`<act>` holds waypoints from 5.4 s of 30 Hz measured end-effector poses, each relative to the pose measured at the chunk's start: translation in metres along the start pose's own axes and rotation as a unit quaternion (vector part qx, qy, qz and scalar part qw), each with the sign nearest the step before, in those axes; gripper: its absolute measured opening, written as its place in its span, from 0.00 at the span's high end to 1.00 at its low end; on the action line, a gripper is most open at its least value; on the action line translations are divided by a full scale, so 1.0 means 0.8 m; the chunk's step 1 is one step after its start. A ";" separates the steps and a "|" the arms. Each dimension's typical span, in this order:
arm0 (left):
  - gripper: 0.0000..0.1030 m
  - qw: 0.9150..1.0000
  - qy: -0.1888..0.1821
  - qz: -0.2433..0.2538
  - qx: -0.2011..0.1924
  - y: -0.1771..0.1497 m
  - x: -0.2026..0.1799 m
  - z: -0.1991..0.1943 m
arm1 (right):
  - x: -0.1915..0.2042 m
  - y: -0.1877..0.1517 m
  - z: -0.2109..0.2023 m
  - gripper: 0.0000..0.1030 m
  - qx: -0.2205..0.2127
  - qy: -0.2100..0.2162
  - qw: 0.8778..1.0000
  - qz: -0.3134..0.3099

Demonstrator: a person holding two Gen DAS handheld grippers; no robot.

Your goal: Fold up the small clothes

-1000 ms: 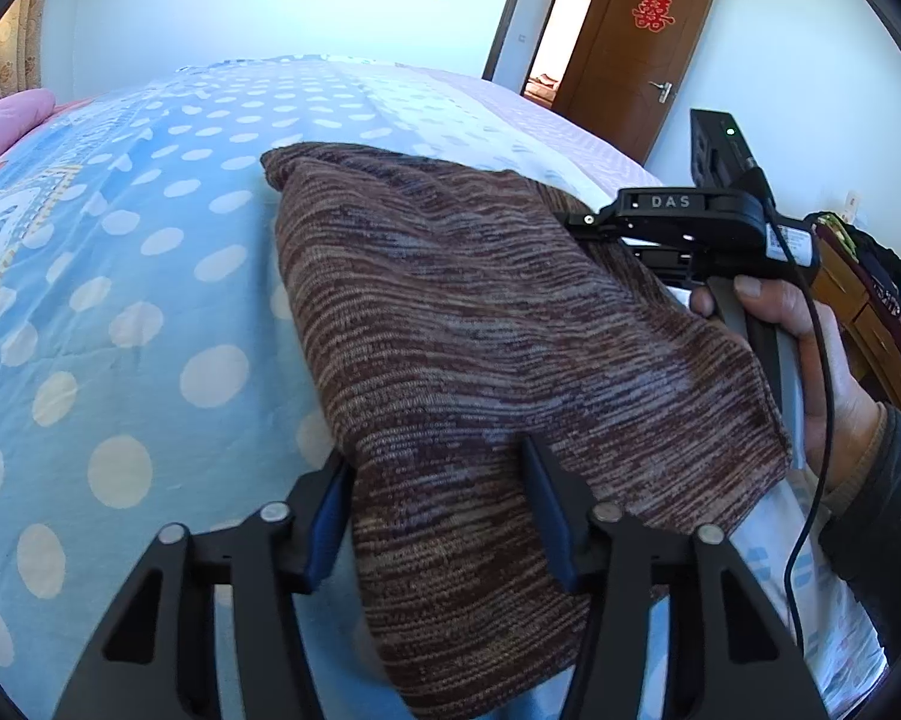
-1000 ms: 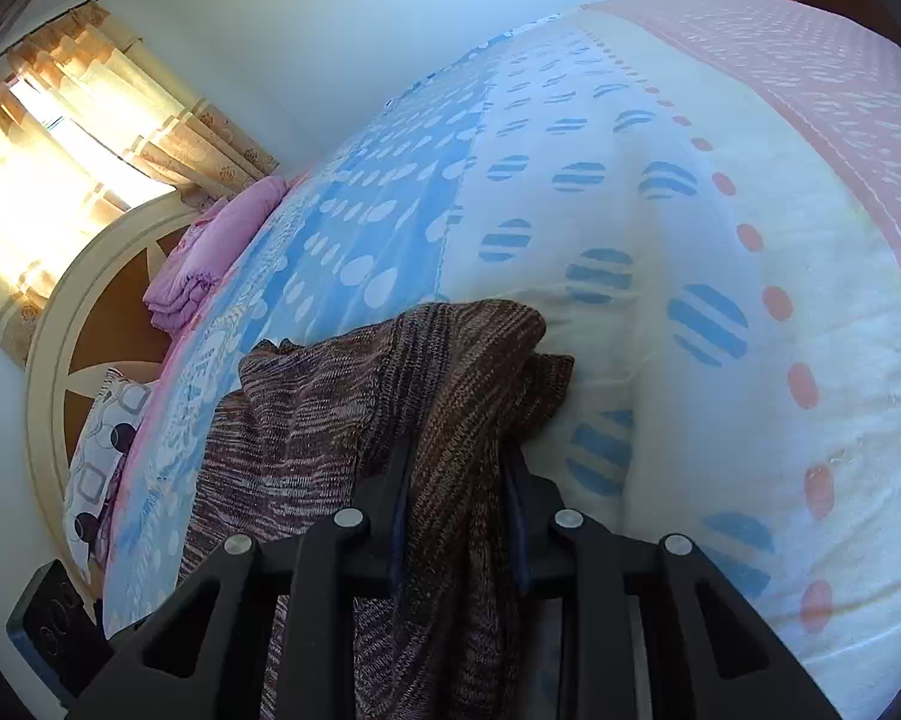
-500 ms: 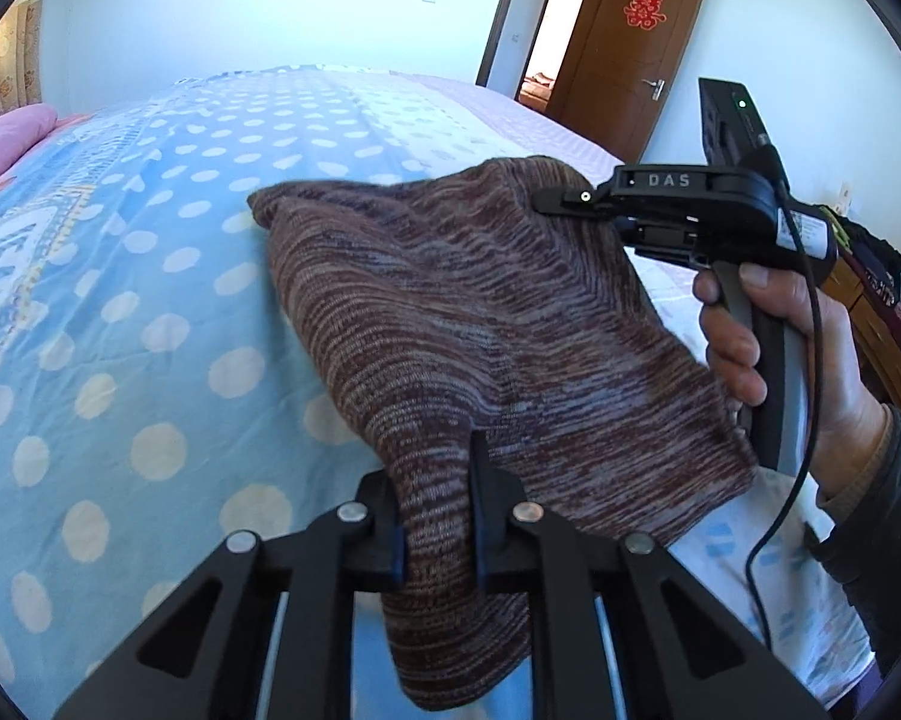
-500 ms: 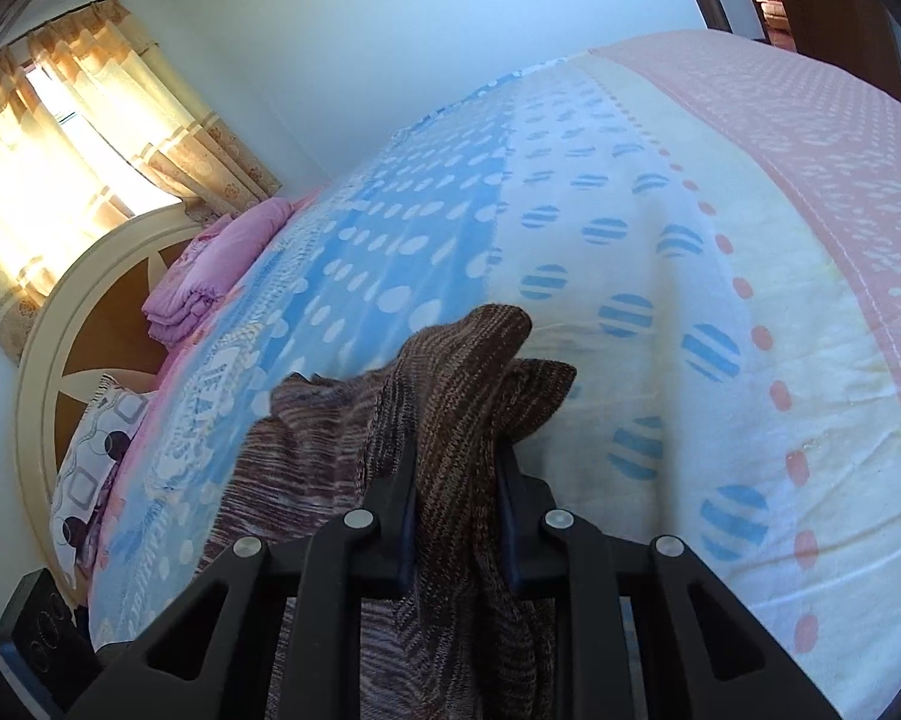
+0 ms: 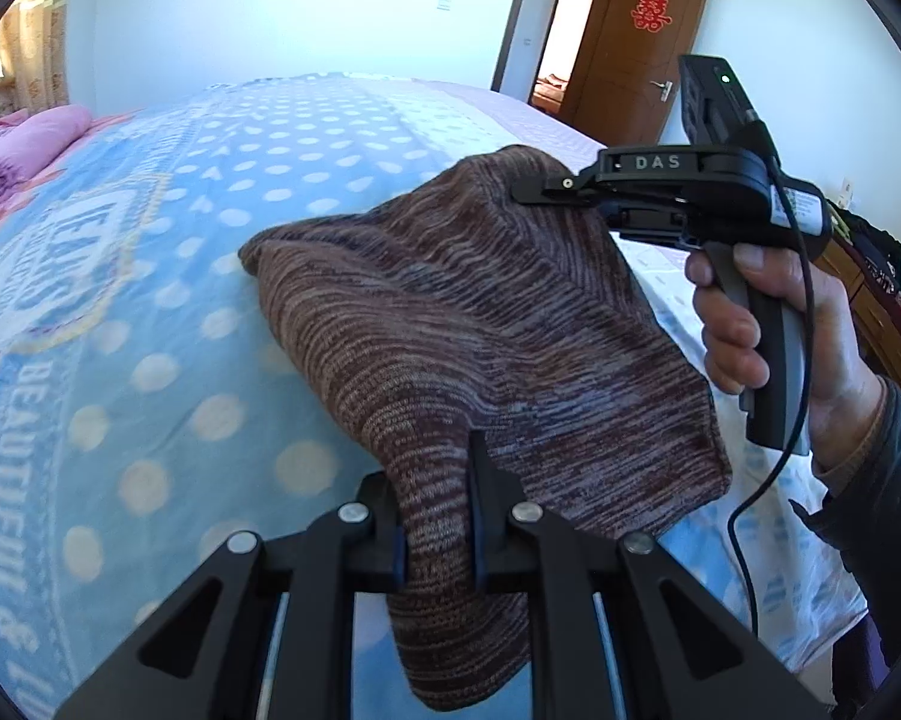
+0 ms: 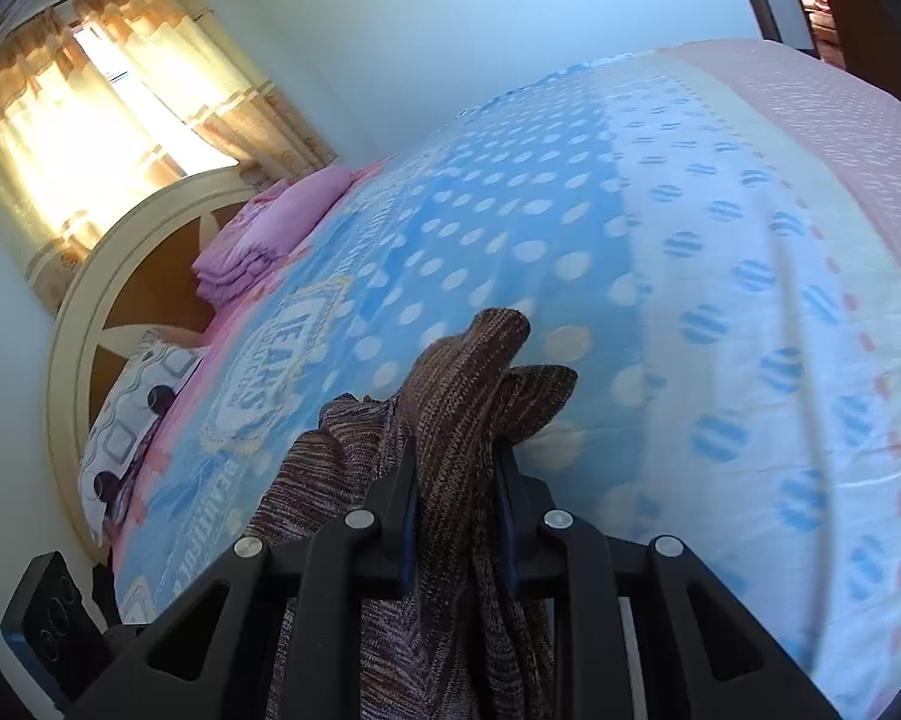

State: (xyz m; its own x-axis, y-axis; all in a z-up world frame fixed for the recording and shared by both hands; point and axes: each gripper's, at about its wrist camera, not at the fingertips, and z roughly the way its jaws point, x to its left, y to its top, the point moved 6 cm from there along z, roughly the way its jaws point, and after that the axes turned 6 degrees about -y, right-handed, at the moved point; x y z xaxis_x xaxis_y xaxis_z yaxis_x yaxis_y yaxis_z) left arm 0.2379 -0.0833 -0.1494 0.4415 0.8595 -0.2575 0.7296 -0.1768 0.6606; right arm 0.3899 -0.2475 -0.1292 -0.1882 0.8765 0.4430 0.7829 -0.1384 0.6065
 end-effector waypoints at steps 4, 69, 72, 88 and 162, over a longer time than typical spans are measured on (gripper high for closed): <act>0.85 1.000 0.016 -0.008 -0.006 -0.014 0.015 -0.026 | 0.038 -0.011 0.011 0.80 0.006 0.023 1.000 -0.009; 0.83 0.987 0.122 -0.104 -0.013 -0.164 0.122 -0.149 | 0.267 -0.125 0.181 0.80 0.121 0.064 0.983 -0.120; 0.75 0.986 0.127 -0.107 -0.007 -0.165 0.122 -0.151 | 0.268 -0.126 0.179 0.79 0.118 0.059 0.984 -0.122; 0.52 0.987 0.143 -0.077 -0.003 -0.153 0.114 -0.188 | 0.260 -0.119 0.133 0.74 0.066 0.002 0.984 -0.164; 0.02 0.949 0.254 -0.066 -0.175 -0.122 0.088 -0.299 | 0.340 -0.250 -0.153 0.38 -0.134 -0.043 0.963 -0.230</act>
State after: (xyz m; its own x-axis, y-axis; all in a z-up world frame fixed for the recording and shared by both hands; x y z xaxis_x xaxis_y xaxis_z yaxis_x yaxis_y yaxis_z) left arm 0.0727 0.1095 -0.0633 -0.0156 0.9991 -0.0390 0.5042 0.0415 0.8626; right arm 0.1100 -0.0379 -0.0495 -0.4197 0.9069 0.0385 0.4457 0.1689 0.8791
